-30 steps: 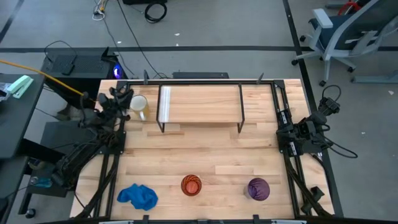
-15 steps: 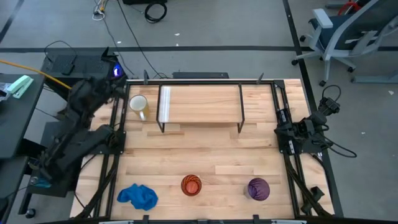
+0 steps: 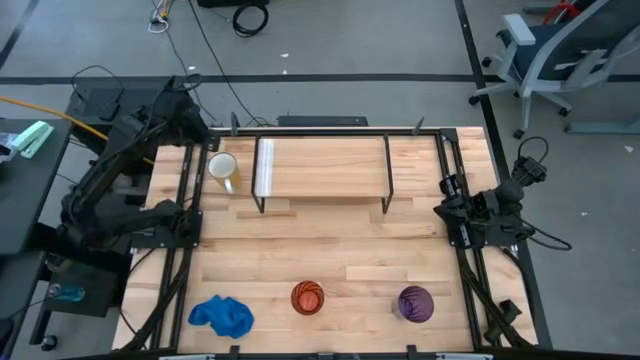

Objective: Stack small to large cups/mugs on shelf
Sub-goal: Move the yellow mug to the center of the table

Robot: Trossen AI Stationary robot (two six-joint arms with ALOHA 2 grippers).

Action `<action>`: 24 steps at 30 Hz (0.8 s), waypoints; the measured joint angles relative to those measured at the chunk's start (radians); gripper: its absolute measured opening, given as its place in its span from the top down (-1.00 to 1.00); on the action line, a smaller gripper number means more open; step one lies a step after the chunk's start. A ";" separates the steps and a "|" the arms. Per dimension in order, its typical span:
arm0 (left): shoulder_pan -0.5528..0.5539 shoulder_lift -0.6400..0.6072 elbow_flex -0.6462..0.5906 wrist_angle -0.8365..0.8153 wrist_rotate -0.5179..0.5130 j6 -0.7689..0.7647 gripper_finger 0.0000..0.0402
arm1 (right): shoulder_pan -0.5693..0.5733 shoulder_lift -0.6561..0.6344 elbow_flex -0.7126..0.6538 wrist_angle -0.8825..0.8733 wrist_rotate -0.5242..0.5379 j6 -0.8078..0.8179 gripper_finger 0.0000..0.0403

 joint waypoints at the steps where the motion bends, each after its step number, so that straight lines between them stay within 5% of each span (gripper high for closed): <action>1: 0.001 0.007 0.001 -0.020 -0.018 0.010 0.52 | 0.000 0.000 0.000 -0.004 0.004 0.011 0.94; 11: -0.004 0.071 -0.097 -0.076 -0.031 0.004 0.46 | 0.000 0.000 0.000 -0.044 0.022 0.077 0.94; 24: 0.008 0.210 -0.109 -0.101 -0.094 -0.209 0.29 | 0.000 0.000 0.000 -0.100 0.022 0.182 0.87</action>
